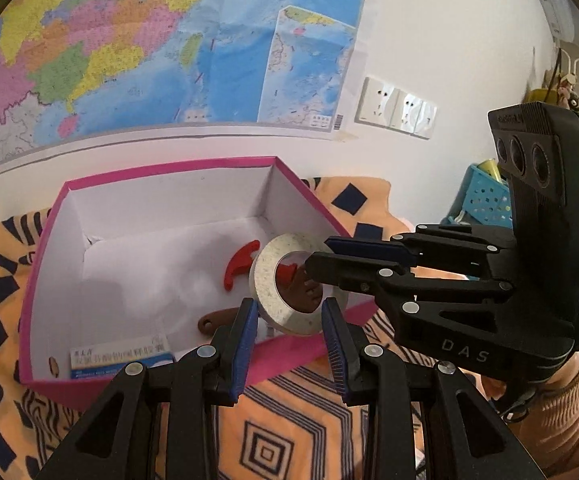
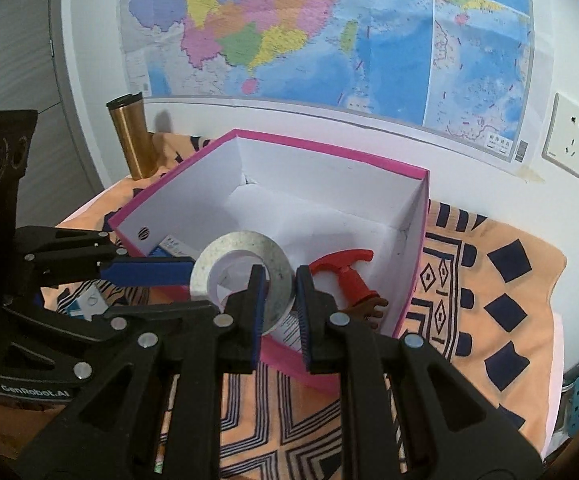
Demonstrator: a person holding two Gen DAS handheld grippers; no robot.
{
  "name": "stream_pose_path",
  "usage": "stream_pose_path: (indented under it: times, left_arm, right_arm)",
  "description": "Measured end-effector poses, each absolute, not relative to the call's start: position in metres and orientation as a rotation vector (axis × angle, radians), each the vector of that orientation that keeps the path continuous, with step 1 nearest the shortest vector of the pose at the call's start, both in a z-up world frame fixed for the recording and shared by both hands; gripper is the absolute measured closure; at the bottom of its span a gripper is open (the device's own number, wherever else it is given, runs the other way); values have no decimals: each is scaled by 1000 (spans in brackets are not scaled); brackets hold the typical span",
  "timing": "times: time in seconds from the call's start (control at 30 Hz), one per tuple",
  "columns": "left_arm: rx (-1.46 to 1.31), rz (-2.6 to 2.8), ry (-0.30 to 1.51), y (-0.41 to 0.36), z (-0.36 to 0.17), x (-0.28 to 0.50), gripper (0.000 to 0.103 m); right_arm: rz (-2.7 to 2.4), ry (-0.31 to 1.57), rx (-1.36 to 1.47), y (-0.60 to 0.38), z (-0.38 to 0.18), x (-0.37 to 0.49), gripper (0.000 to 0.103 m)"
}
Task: Organize rigid objects
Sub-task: 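Lower the tape roll into the magenta box and open the left gripper, then withdraw the left gripper from the magenta box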
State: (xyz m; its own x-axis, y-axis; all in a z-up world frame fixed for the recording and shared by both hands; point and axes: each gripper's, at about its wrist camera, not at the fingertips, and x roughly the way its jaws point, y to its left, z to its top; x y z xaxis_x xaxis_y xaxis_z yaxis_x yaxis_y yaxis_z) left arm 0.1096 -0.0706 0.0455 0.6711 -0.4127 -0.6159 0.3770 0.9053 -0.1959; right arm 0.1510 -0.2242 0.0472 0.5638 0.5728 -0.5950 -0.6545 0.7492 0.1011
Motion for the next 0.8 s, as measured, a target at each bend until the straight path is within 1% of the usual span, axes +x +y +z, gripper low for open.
stream_pose_path:
  times: [0.6,0.8]
  left_arm:
    - [-104,-416,839,-69,6,165,71]
    - [-116,-406,834,-63,3,165,71]
  right_arm:
    - [657,781,-152,-206,7,201,86]
    - [624,766,-162,-205,7,201,86]
